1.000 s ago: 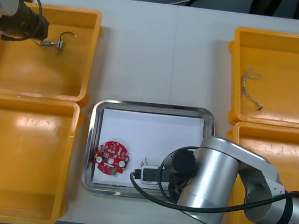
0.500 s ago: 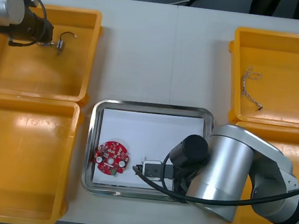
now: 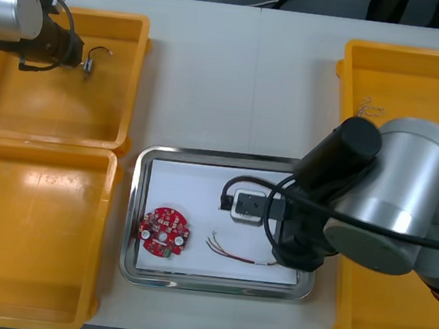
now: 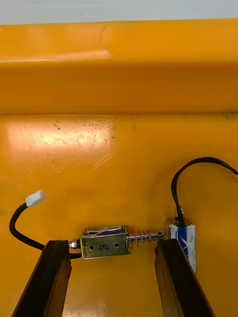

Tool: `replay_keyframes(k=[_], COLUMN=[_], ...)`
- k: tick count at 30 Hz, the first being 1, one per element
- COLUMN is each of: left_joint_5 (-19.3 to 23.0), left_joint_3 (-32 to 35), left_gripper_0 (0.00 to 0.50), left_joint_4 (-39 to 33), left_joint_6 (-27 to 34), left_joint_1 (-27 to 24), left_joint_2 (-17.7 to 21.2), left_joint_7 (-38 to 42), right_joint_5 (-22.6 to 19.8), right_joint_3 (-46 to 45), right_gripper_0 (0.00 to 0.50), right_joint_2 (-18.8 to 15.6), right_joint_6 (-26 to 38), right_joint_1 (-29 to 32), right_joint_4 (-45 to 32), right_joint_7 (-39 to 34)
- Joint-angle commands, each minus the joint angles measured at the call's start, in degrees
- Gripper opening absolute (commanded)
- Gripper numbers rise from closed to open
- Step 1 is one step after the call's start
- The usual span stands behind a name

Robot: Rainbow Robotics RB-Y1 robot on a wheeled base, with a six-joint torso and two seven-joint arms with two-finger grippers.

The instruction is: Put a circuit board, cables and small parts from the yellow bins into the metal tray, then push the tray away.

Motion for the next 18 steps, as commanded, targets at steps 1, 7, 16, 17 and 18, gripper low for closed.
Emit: replay_keyframes(k=[1, 7, 16, 17, 18], left_joint_5=[-1.2, -1.9, -2.0, -2.1, -2.1], left_joint_3=[-0.4, -0.4, -0.5, -0.4, -0.5], left_gripper_0=[0.500, 0.500, 0.500, 0.500, 0.500], left_joint_4=[-0.4, -0.4, -0.1, -0.1, -0.1], left_joint_6=[-0.9, -1.0, -2.4, -2.4, -2.4], left_joint_1=[-2.9, -2.9, -1.4, -1.4, -1.2], left_joint_2=[-0.9, -0.9, -1.1, -1.1, -1.1], left_joint_7=[-2.6, -2.0, -2.2, -2.1, -2.2], right_joint_5=[-2.5, -3.6, -5.0, -5.1, -5.3], right_joint_3=[-7.8, -13.3, -20.5, -21.0, -22.4], right_gripper_0=[0.500, 0.500, 0.500, 0.500, 0.500], right_joint_2=[1.4, 0.5, -1.0, -1.0, -1.1], right_joint_6=[0.4, 0.4, 0.4, 0.4, 0.4], right_joint_1=[-1.5, -1.4, 0.7, 0.9, 0.9], right_joint_4=[-3.0, -5.2, -5.4, -5.4, -5.4], right_joint_7=[-3.3, -11.6, -24.1, -24.6, -25.9])
